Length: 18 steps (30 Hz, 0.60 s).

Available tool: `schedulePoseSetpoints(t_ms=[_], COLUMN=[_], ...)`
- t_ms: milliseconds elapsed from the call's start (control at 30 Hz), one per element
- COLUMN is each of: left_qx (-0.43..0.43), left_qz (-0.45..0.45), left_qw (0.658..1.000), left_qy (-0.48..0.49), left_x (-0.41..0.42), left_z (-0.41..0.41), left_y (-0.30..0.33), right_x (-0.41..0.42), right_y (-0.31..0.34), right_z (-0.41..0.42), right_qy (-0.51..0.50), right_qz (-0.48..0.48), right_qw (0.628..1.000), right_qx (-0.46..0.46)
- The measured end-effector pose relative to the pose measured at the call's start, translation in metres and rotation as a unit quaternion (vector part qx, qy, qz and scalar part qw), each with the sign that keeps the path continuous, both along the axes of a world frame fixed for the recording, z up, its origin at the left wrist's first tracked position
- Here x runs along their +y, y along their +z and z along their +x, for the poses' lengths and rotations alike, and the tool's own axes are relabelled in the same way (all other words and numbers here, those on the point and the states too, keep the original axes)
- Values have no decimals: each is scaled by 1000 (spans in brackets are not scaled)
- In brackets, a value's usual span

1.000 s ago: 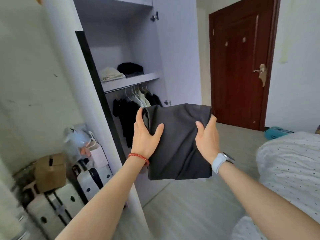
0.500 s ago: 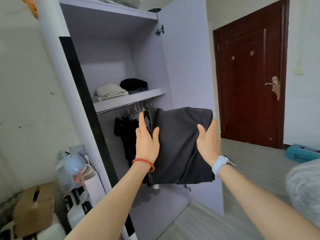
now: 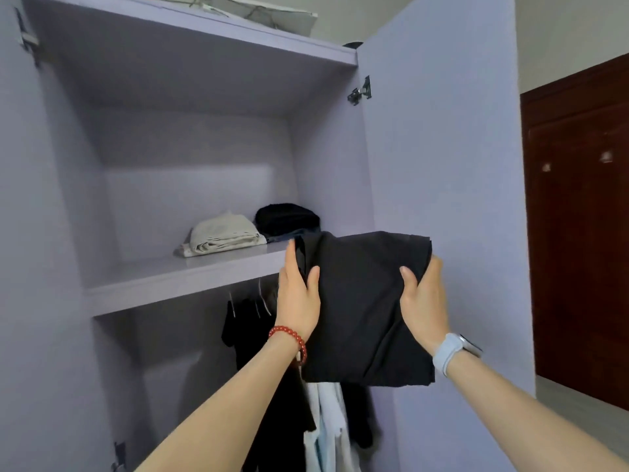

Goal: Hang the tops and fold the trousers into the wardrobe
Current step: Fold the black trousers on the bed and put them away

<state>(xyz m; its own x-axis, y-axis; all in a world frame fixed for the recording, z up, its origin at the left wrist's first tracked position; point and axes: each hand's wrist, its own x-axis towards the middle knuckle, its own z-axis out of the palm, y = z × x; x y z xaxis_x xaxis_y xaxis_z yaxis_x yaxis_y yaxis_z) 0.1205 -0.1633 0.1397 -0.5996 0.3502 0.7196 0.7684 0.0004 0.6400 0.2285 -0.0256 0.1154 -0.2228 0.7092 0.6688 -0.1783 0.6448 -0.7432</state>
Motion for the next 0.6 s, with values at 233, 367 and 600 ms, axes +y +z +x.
schedulePoseSetpoints(t_ms=[233, 367, 600], left_qx=[82, 115, 114], left_qz=[48, 92, 121], left_qw=[995, 988, 980], left_qy=[33, 53, 109], left_x=[67, 102, 168], left_z=[-123, -198, -336], left_y=[58, 110, 186], right_x=[70, 110, 180], right_y=[52, 108, 202], right_z=[-123, -202, -347], right_qy=[33, 31, 51], right_qz=[47, 110, 166], right_qw=[996, 989, 982], right_qx=[65, 97, 81])
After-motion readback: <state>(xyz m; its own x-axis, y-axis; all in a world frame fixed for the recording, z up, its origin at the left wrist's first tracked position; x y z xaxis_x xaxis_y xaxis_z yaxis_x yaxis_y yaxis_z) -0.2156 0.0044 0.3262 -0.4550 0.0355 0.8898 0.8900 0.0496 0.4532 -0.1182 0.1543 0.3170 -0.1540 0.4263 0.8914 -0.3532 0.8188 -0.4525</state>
